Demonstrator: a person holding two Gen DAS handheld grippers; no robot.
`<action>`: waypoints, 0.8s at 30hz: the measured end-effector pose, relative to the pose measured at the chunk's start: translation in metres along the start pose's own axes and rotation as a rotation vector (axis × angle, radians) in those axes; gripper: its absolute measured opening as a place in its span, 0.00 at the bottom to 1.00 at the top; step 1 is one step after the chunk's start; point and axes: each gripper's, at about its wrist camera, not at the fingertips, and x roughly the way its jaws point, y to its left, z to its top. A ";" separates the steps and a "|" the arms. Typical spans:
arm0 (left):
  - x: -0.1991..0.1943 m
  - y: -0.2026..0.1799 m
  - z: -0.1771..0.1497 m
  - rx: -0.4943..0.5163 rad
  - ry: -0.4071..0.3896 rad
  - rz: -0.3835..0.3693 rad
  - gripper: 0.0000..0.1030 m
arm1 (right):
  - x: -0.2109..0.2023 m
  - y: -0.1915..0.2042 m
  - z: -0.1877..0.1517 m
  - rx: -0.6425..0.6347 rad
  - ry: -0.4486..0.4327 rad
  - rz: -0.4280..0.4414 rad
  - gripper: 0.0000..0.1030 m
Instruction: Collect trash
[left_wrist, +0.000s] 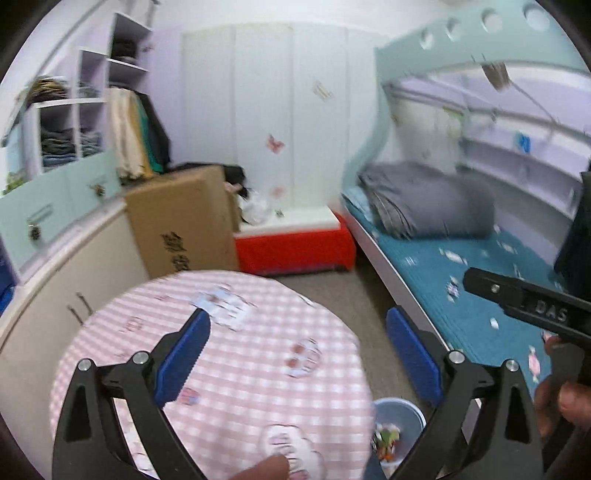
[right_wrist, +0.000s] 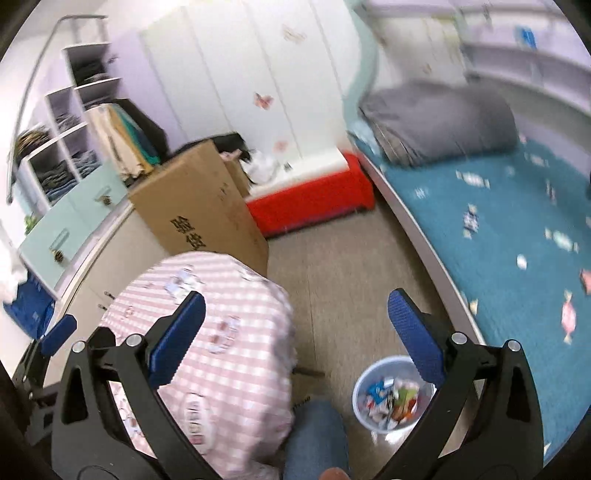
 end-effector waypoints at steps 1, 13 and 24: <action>-0.008 0.006 0.003 -0.009 -0.017 0.007 0.92 | -0.007 0.010 0.002 -0.017 -0.015 0.007 0.94; -0.092 0.060 0.023 -0.102 -0.169 0.085 0.95 | -0.095 0.109 0.003 -0.211 -0.225 -0.019 0.94; -0.113 0.060 0.025 -0.108 -0.204 0.085 0.95 | -0.130 0.121 -0.007 -0.252 -0.315 -0.081 0.94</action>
